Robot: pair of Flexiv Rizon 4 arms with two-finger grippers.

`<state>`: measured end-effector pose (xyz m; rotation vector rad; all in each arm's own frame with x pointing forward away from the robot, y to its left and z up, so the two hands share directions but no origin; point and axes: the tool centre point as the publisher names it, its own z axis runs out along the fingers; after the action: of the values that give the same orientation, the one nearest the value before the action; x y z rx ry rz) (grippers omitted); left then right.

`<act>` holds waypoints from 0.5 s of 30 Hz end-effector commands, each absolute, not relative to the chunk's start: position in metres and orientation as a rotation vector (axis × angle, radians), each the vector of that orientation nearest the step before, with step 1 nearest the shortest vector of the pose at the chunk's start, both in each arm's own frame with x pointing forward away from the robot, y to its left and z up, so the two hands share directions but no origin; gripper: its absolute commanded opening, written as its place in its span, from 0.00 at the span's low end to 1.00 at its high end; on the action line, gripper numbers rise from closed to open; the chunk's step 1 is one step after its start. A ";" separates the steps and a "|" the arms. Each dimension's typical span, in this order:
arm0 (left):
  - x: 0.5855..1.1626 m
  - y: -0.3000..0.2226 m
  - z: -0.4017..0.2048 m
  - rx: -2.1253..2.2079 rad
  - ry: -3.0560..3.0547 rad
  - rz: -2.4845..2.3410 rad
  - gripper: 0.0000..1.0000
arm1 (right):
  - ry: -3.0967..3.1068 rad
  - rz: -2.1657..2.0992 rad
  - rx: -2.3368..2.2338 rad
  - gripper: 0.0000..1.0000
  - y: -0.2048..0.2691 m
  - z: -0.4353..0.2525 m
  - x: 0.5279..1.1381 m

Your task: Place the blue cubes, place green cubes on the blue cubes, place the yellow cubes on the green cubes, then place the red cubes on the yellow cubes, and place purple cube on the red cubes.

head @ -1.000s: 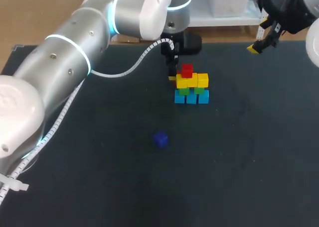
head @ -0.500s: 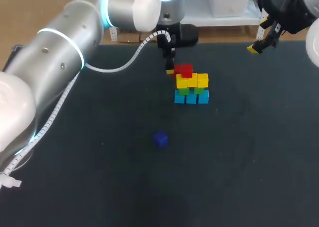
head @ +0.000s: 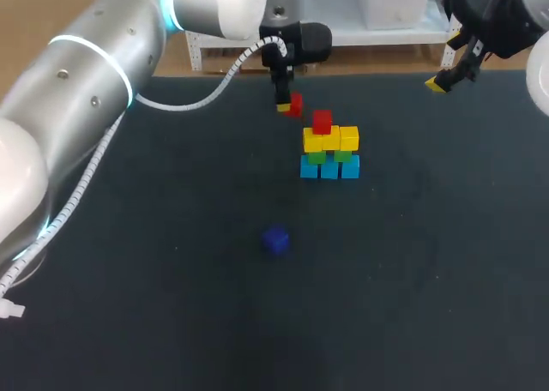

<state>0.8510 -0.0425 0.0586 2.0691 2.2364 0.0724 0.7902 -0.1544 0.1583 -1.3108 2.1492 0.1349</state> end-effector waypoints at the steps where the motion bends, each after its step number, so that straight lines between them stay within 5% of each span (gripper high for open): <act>1: 0.854 -0.036 0.074 2.032 2.251 0.093 0.00 | 2.149 0.134 -1.310 1.00 -0.155 0.159 0.789; 15: 0.857 -0.016 0.158 1.812 2.219 0.168 0.00 | 2.149 0.134 -1.310 1.00 -0.155 0.159 0.789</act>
<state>0.8783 -0.0258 0.1425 1.8571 2.2615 0.1294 0.7902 -0.1545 0.1583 -1.3108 2.1493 0.1349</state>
